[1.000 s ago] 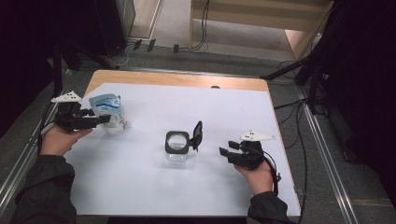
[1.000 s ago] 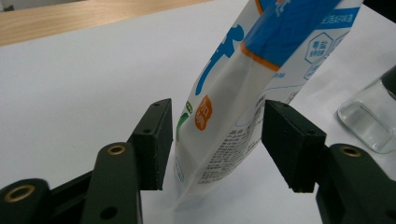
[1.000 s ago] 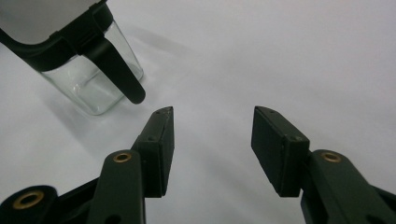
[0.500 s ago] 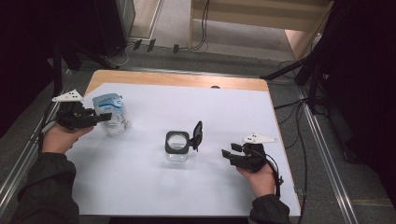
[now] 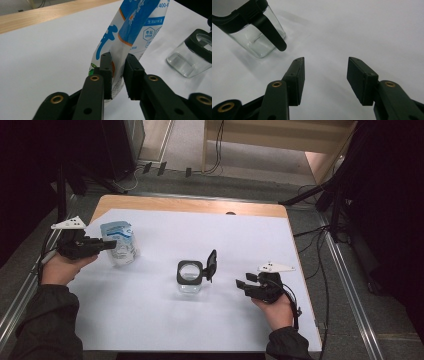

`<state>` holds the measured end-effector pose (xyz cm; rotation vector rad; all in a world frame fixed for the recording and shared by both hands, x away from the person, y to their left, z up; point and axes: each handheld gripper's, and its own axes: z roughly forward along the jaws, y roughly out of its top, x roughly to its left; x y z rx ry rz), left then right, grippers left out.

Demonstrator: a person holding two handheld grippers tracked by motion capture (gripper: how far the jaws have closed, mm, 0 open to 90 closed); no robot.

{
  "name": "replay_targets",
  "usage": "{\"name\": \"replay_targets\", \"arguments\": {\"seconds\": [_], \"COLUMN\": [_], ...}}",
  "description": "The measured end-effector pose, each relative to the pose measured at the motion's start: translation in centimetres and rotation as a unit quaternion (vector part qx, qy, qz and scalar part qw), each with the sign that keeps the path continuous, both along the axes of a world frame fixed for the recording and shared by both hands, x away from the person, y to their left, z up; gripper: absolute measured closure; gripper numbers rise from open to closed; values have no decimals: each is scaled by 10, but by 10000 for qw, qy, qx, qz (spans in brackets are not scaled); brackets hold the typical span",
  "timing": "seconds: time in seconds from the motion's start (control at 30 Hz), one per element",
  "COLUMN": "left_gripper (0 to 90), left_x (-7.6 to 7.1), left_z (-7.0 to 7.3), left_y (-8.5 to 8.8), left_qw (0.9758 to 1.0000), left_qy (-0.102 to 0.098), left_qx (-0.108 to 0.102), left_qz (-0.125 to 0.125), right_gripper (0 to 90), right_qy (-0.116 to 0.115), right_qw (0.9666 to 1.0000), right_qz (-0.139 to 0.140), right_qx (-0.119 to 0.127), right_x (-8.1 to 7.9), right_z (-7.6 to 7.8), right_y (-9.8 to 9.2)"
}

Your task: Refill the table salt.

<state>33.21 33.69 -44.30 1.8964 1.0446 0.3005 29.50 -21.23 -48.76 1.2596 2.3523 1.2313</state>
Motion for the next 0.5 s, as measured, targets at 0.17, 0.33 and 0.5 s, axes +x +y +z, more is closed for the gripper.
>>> {"name": "replay_targets", "arguments": {"seconds": [0.17, 0.33, 0.5], "left_gripper": [635, 649, 763], "left_x": [6, 11, 9], "left_z": [-4, -8, -6], "left_y": [1, -1, -7], "left_qw": [9990, 9979, 9983], "left_qy": [-226, -362, -282], "left_qx": [241, 269, 385], "left_qz": [-300, -456, -341], "right_gripper": [499, 499, 499], "right_qy": [-3, 17, 11], "right_qw": [10000, 10000, 10000], "right_qz": [13, 44, 76], "right_qx": [-1, -30, -20], "right_x": [1, 1, 2], "right_z": [-1, -2, -2], "right_y": [1, 3, 5]}}
